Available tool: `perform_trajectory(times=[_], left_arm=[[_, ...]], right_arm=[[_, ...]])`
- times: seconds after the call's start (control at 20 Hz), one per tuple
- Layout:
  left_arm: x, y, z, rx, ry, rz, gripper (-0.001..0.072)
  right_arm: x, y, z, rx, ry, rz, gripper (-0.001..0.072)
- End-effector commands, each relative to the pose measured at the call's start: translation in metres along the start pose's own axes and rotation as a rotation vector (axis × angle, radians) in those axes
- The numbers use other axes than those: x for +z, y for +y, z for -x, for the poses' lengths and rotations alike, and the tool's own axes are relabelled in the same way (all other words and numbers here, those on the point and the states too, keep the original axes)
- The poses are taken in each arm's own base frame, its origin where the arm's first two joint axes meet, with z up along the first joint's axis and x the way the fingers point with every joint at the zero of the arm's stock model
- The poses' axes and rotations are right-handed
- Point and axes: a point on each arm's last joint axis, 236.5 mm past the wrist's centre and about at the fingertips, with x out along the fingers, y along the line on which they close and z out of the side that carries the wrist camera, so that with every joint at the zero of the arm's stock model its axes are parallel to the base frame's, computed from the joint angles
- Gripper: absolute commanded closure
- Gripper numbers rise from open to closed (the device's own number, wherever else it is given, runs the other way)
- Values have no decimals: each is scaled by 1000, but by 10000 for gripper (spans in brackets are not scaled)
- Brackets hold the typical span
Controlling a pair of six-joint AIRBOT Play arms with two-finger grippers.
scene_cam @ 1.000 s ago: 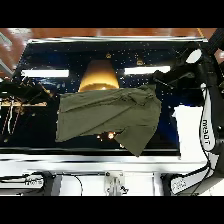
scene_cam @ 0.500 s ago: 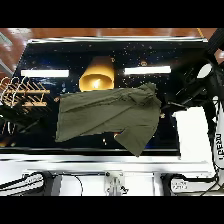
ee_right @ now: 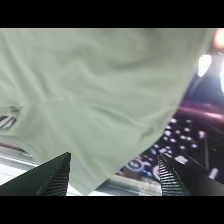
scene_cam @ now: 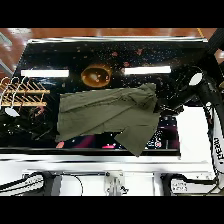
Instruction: Fold the shirts.
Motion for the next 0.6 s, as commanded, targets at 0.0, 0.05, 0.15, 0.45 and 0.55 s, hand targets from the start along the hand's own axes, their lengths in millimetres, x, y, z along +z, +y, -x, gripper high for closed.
perform_trajectory(times=[0.0,0.05,0.15,0.45,0.55], left_arm=[[-1,-3,-14,1,9,-8,226],[-2,-4,-17,2,20,-11,227],[-4,-4,-21,4,40,-12,230],[-6,-10,-33,-8,73,-2,451],[-3,-15,-31,-26,59,-13,645]], right_arm=[[3,4,-1,18,-14,-3,52],[3,5,-1,20,-13,-3,51],[3,5,-1,21,-13,-3,52],[3,5,-1,20,-15,-3,52],[3,5,-1,20,-15,-3,52]])
